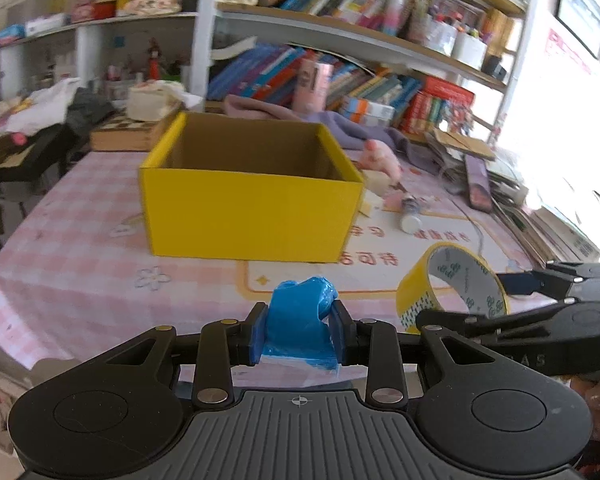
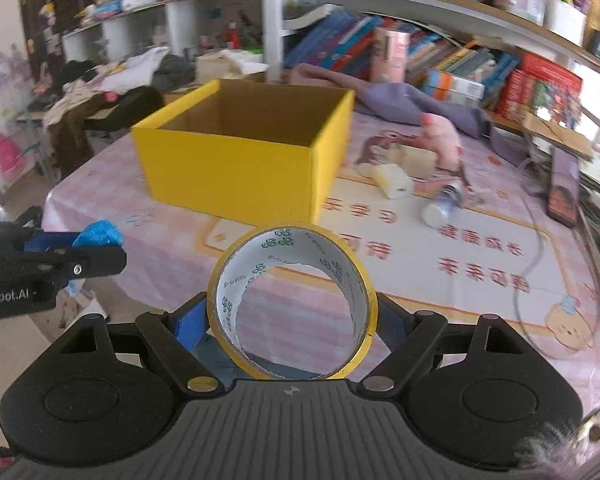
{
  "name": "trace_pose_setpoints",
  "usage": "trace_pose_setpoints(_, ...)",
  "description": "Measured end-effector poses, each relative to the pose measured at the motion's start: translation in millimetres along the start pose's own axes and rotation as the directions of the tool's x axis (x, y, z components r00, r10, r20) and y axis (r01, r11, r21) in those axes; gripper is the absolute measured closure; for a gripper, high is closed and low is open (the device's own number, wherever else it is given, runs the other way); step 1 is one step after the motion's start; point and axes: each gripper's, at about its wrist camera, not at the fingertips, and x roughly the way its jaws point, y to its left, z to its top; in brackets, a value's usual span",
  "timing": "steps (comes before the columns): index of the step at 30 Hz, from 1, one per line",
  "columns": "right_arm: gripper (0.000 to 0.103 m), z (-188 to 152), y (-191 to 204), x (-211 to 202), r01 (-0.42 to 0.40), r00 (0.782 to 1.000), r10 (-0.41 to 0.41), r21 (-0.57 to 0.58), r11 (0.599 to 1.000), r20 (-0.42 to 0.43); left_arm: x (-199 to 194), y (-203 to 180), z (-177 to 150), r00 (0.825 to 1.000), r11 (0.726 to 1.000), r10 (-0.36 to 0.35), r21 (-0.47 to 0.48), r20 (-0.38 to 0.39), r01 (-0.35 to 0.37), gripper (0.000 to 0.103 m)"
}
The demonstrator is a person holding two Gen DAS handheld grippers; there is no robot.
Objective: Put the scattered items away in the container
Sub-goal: 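Carry the tape roll and blue tube over the yellow box with both tools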
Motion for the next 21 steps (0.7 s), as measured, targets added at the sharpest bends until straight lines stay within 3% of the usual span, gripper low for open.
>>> trace_pose_setpoints(10, 0.02, 12, 29, 2, -0.062, 0.998, 0.065, -0.081, 0.995, 0.026, -8, 20, 9, 0.999, 1.0, 0.016, -0.022, 0.03, -0.016, 0.072)
trace_pose_setpoints(21, 0.02, 51, 26, 8, -0.053, 0.987, 0.069, -0.114, 0.992, 0.144, 7, 19, 59, 0.994, 0.997, 0.018, 0.073, 0.111, -0.027, 0.072)
